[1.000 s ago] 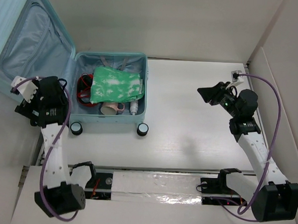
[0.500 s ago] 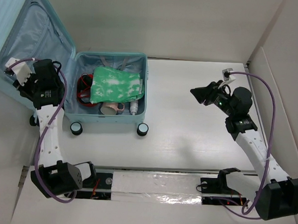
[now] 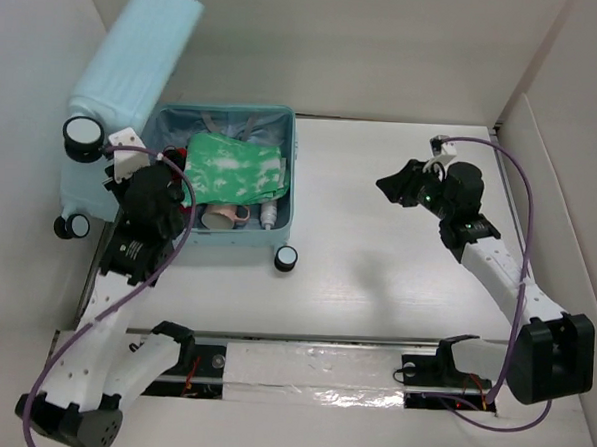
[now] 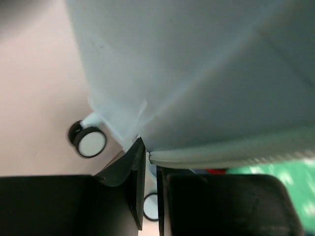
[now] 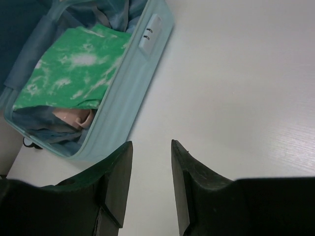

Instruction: Pack the luggage

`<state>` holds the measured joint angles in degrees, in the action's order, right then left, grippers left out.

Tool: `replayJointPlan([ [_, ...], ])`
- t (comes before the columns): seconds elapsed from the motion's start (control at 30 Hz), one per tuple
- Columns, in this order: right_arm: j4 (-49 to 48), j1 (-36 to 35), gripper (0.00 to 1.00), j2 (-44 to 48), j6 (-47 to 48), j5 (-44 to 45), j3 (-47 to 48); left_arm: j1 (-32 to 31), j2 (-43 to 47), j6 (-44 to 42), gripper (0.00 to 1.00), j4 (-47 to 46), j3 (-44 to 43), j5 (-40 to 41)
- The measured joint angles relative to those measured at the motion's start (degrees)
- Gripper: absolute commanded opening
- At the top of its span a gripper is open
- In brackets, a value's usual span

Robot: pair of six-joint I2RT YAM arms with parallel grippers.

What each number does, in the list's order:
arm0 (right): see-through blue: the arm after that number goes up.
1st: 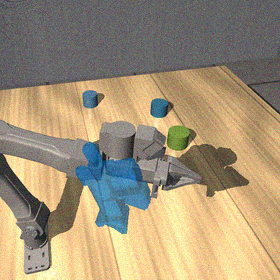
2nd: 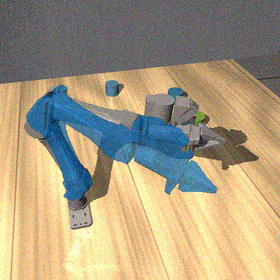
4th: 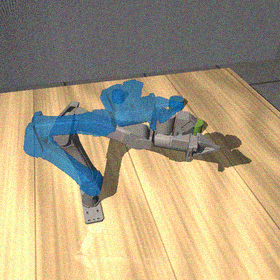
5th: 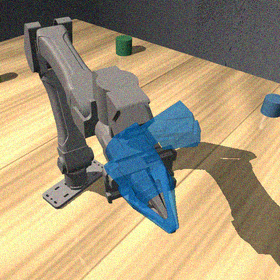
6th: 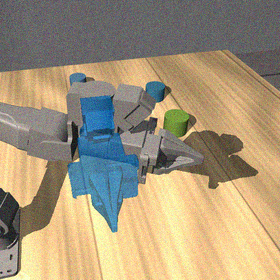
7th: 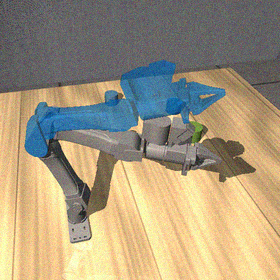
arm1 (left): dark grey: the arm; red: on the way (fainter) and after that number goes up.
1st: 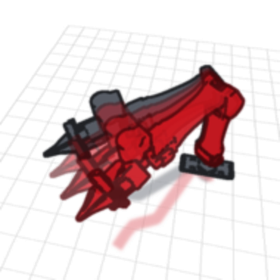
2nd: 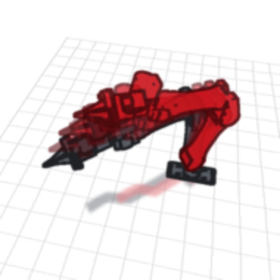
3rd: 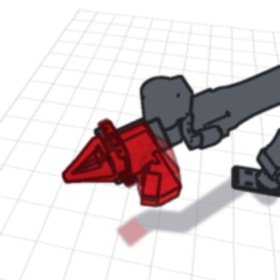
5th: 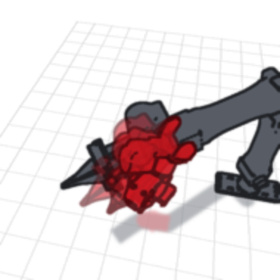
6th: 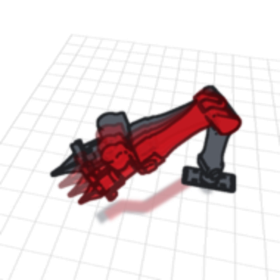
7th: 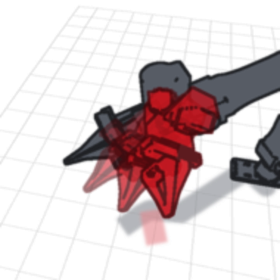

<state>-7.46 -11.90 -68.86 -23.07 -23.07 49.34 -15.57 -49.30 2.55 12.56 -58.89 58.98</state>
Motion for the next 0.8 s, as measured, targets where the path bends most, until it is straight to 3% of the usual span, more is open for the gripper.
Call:
replayJointPlan([
  [0.07,0.52,-0.68,0.47,-1.14,0.00,0.52,0.13,-0.81,4.35,-3.91,0.00,0.44,2.38,-7.89],
  [0.1,0.76,-0.98,0.50,-1.44,0.00,0.76,0.15,-0.74,5.62,-5.60,0.13,1.29,3.15,-11.91],
  [0.17,1.53,-1.62,0.54,-1.92,0.15,1.57,0.37,-0.15,7.15,-8.07,0.46,3.93,3.50,-22.23],
  [0.2,1.73,-1.75,0.57,-2.01,0.28,1.97,0.52,-0.13,7.21,-7.96,0.79,5.14,2.99,-28.85],
  [0.23,1.92,-1.86,0.58,-1.99,0.39,2.56,0.63,-0.28,6.67,-7.96,0.85,5.66,2.49,-35.08],
  [0.33,1.95,-2.05,0.60,-1.97,0.42,4.31,0.85,-0.63,2.60,-6.36,0.90,8.17,-1.97,-54.82],
  [0.47,1.95,-2.05,0.60,-1.81,0.39,5.99,0.85,-1.64,-3.13,-5.68,0.90,13.70,-8.41,-79.49],
  [0.53,1.97,-2.05,0.53,-1.66,0.39,6.73,0.85,-2.64,-5.01,-5.81,0.85,17.88,-10.78,-90.68],
  [0.57,1.97,-2.05,0.48,-1.55,0.37,6.93,0.85,-2.99,-5.75,-5.88,0.82,19.96,-11.61,-95.69],
  [0.6,1.97,-2.05,0.30,-1.38,0.37,7.23,0.85,-3.28,-6.32,-5.95,0.76,21.77,-12.17,-99.76],
  [0.67,1.95,-2.05,0.12,-0.92,0.22,7.69,0.85,-3.50,-6.80,-4.52,0.59,21.90,-12.44,-104.21],
  [0.7,1.90,-2.05,0.02,-0.70,0.11,7.89,0.85,-3.54,-6.78,-2.95,0.41,21.11,-12.46,-105.28],
  [0.8,1.86,-2.12,0.01,-0.26,-0.26,8.48,0.85,-2.58,-6.56,3.69,0.25,17.14,-13.05,-98.20],
])
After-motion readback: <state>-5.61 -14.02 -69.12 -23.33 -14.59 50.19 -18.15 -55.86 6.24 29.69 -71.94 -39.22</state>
